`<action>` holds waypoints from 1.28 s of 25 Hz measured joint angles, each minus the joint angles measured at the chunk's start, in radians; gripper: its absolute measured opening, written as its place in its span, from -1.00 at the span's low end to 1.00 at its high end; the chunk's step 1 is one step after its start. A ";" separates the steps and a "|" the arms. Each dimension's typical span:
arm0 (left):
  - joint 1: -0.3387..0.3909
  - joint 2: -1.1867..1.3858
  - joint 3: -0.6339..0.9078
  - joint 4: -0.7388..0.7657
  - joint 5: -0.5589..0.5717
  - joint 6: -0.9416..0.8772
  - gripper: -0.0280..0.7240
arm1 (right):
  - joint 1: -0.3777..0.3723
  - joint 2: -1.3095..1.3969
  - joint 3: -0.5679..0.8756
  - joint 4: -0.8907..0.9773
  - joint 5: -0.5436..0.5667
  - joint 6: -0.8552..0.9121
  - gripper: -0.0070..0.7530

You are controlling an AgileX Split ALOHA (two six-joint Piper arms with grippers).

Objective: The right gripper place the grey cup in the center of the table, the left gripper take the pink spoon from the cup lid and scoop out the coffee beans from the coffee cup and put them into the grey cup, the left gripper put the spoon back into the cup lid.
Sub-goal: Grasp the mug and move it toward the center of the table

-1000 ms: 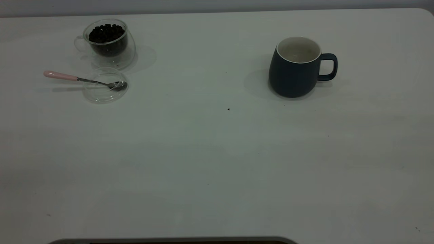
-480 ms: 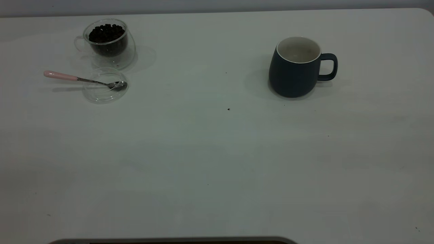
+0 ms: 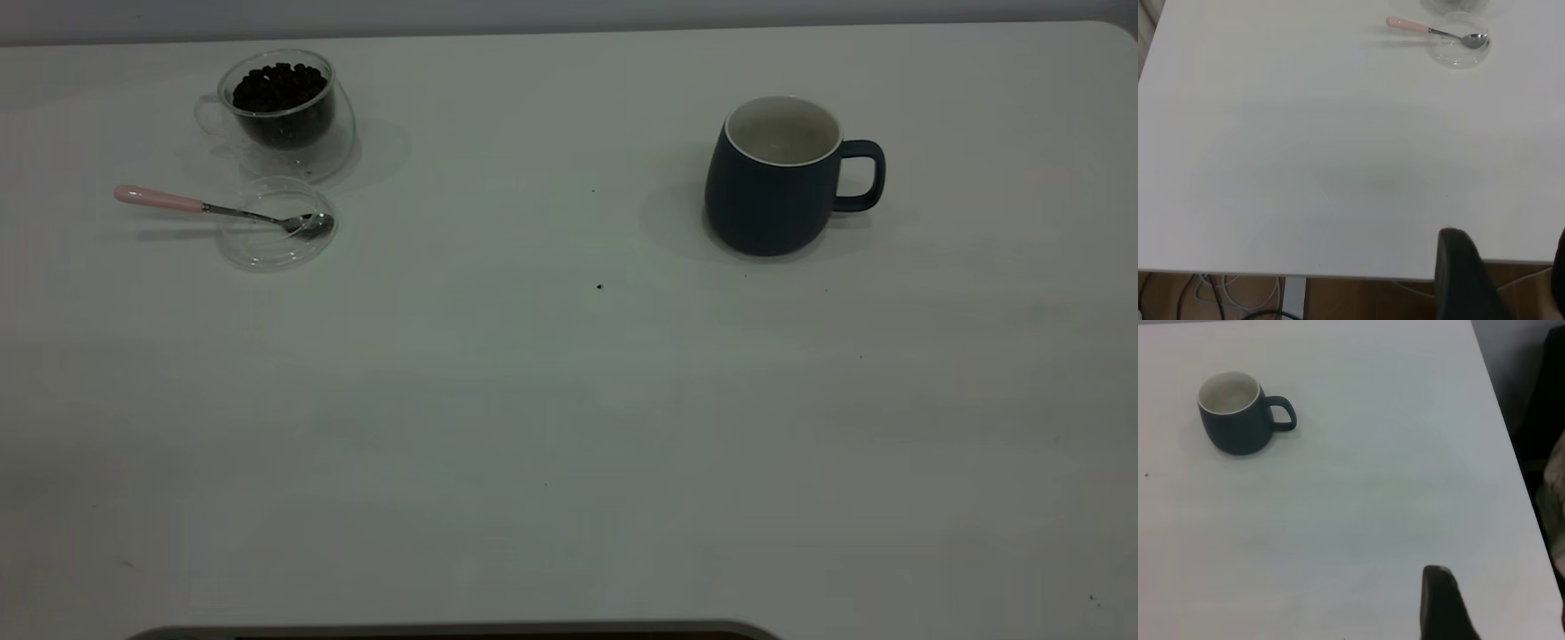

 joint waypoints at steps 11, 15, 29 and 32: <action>0.000 0.000 0.000 0.000 0.000 0.000 0.11 | 0.000 0.562 -0.039 0.107 -0.496 -0.335 0.66; 0.000 0.000 0.000 0.000 0.000 0.000 0.11 | 0.000 0.872 -0.114 0.170 -0.641 -0.433 0.66; 0.000 0.000 0.000 0.000 0.000 0.000 0.11 | 0.000 1.760 -0.638 0.365 -0.500 -0.857 0.53; 0.000 0.000 0.000 0.000 0.000 0.000 0.11 | 0.000 1.925 -0.678 0.368 -0.601 -1.018 0.53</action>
